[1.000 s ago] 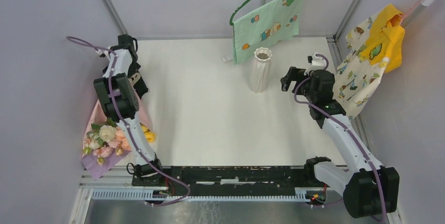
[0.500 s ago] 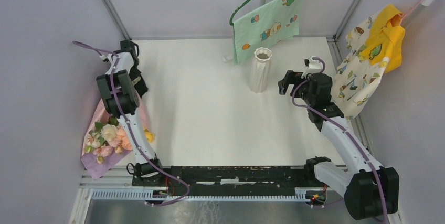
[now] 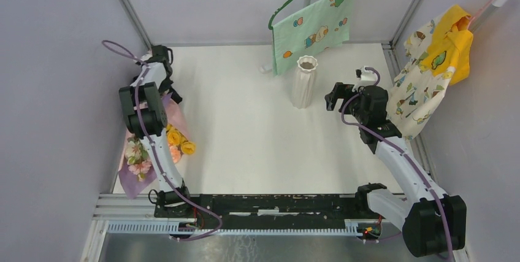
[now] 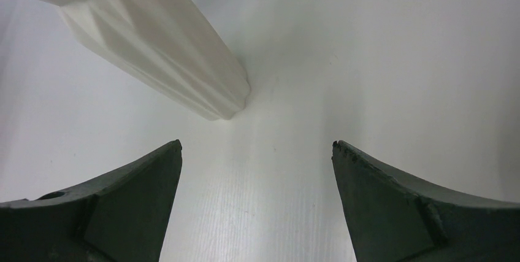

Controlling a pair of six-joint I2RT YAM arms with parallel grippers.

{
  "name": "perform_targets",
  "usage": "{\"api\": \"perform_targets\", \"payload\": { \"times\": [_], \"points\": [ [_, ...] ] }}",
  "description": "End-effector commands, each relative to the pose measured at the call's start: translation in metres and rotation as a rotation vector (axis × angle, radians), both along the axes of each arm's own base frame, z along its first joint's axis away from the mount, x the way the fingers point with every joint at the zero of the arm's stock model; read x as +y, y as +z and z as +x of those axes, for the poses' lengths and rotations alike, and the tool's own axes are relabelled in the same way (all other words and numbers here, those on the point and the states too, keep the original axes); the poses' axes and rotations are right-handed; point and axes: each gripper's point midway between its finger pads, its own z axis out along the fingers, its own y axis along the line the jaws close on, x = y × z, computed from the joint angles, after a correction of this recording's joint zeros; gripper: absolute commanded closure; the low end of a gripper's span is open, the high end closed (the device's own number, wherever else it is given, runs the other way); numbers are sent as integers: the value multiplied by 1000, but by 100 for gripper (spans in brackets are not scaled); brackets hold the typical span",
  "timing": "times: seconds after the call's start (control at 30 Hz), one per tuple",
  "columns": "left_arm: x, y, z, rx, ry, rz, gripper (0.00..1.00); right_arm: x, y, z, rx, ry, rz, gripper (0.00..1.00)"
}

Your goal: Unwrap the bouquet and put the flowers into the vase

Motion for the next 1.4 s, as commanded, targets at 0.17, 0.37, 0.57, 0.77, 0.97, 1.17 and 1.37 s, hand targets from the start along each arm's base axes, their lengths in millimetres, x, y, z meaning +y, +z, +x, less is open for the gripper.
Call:
{"api": "perform_targets", "payload": {
  "times": [0.17, 0.37, 0.57, 0.77, 0.97, 1.17, 1.37],
  "points": [
    [-225, 10, 36, -14, -575, -26, 98, -4, 48, 9, -129, -23, -4, 2],
    [-295, 17, 4, -46, -721, -47, 98, -7, 62, 7, -167, -21, -33, 2],
    [-323, 20, -45, -47, -752, -16, 98, -8, 63, 3, -155, -18, -40, 2],
    [-344, 29, -86, -78, -819, -39, 98, -3, 60, 2, -151, 1, -27, 2],
    [-318, 51, -83, -121, -723, 70, 98, 0, 60, 0, -153, 16, -15, 2],
    [-327, 102, -77, -258, -707, 22, 98, -2, 59, -2, -158, 10, -16, 2],
    [-336, 164, -106, -381, -756, -25, 98, 1, 66, -3, -176, 22, -1, 2]
  ]
}}
